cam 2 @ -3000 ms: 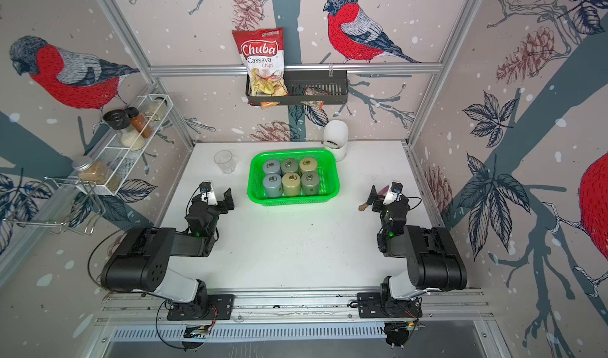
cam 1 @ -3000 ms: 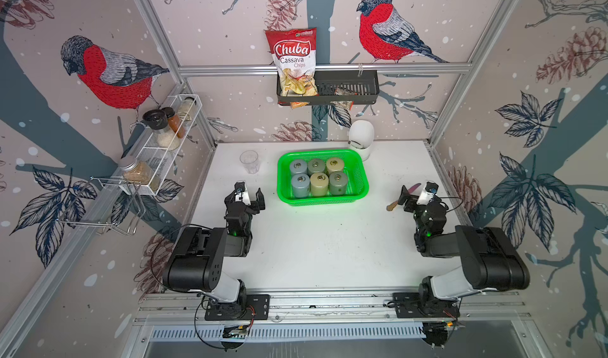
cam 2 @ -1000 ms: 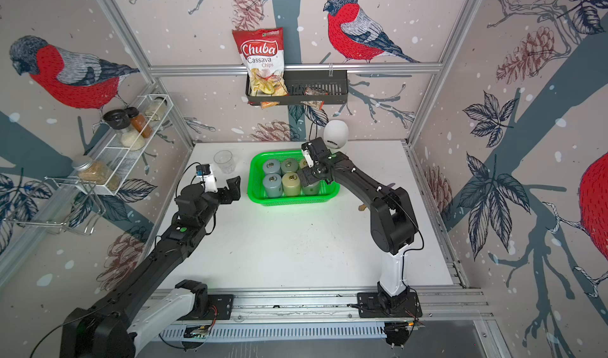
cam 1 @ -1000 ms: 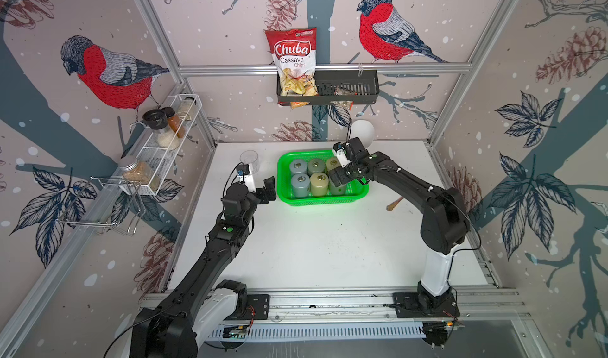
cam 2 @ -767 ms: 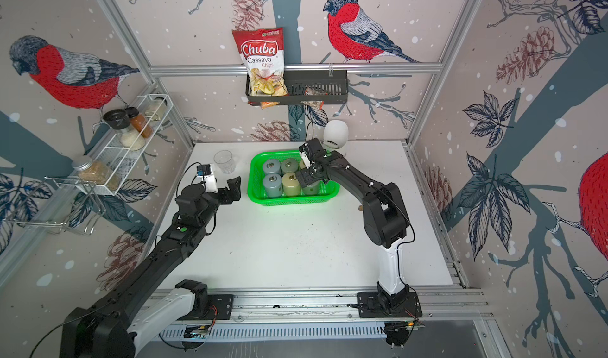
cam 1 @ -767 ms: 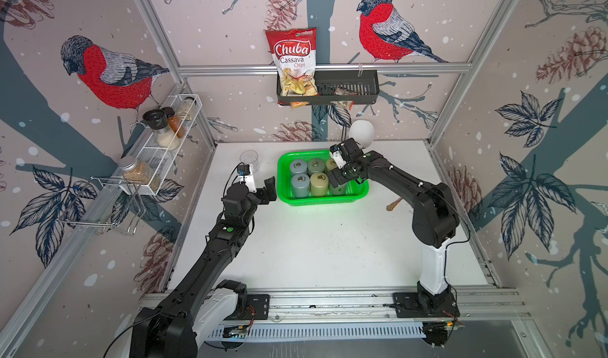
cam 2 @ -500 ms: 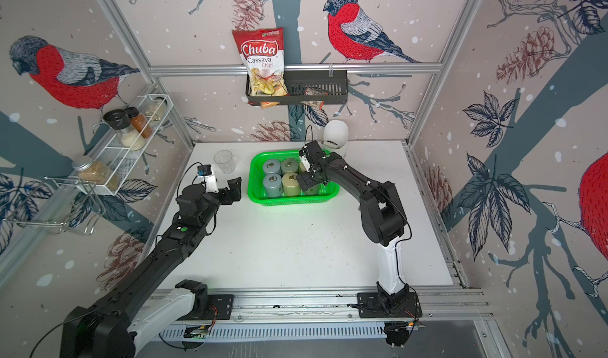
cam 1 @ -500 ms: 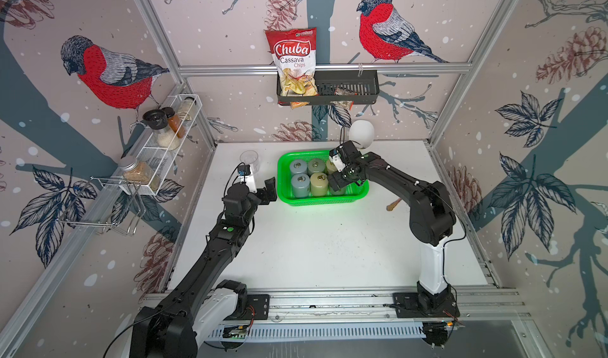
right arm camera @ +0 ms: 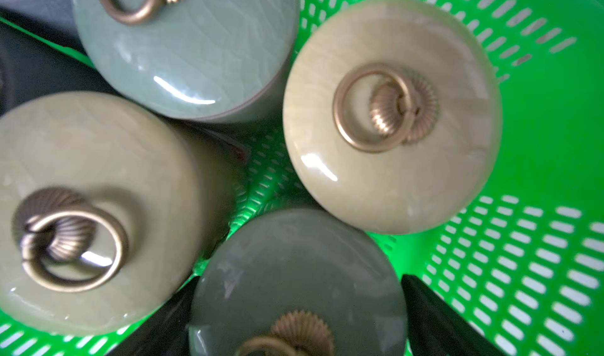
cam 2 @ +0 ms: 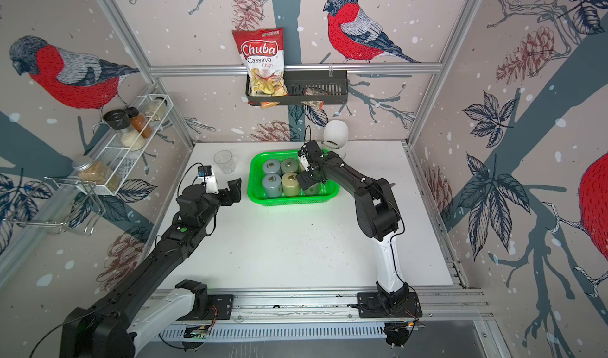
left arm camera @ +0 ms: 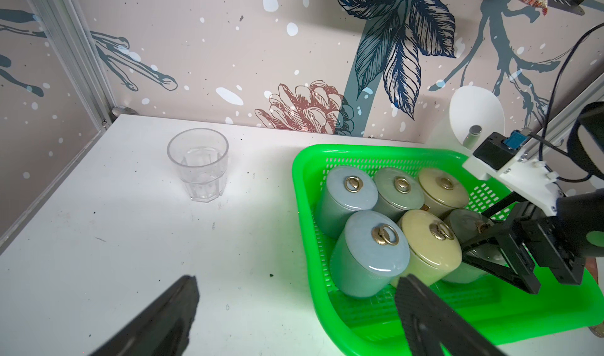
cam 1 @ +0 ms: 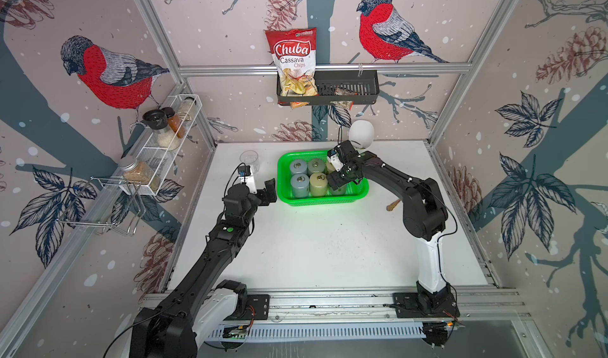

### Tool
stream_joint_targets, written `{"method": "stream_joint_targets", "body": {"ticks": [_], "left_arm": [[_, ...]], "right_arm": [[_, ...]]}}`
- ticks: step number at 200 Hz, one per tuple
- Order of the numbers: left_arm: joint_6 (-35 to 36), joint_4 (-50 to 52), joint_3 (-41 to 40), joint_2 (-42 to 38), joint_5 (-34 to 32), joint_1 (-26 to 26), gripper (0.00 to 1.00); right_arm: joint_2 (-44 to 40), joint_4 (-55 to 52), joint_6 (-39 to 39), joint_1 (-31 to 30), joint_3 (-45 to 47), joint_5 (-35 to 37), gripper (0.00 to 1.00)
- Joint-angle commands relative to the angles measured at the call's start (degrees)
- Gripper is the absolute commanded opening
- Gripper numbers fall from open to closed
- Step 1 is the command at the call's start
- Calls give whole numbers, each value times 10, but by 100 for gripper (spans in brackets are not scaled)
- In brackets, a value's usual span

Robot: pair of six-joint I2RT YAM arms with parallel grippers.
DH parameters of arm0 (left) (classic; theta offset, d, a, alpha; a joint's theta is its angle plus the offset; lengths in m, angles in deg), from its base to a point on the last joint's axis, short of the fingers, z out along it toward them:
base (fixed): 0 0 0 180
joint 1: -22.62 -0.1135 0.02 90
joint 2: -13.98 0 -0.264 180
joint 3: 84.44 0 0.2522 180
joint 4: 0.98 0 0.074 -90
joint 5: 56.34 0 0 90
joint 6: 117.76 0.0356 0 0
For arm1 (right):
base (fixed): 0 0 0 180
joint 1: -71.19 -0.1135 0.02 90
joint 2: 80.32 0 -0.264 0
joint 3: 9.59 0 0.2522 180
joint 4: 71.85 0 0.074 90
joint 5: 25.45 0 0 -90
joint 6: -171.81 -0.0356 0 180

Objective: Take the tea canister out of the basket
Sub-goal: Pick up the tea canister from the basket.

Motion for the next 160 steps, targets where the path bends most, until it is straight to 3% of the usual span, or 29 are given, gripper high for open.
{"method": "stream_joint_targets", "body": {"ticks": [1,61,81,116,160], "left_arm": [[2,1,2,0,-5,1,98],[3,7,3,-1,-7,1,98],[3,8,3,-2,-7,1,98],[2,13,5,-7,-7,1,98],[6,32,19,-16,-13,4,98]], "right_arm": [[13,0,11,0,-17,-15,93],[21,-16,7,1,-18,-15,84],[18,-16,6,1,-13,-18,75],[14,-21,2,1,-14,-16,49],[-20,-18,-7,1,-17,2,37]]}}
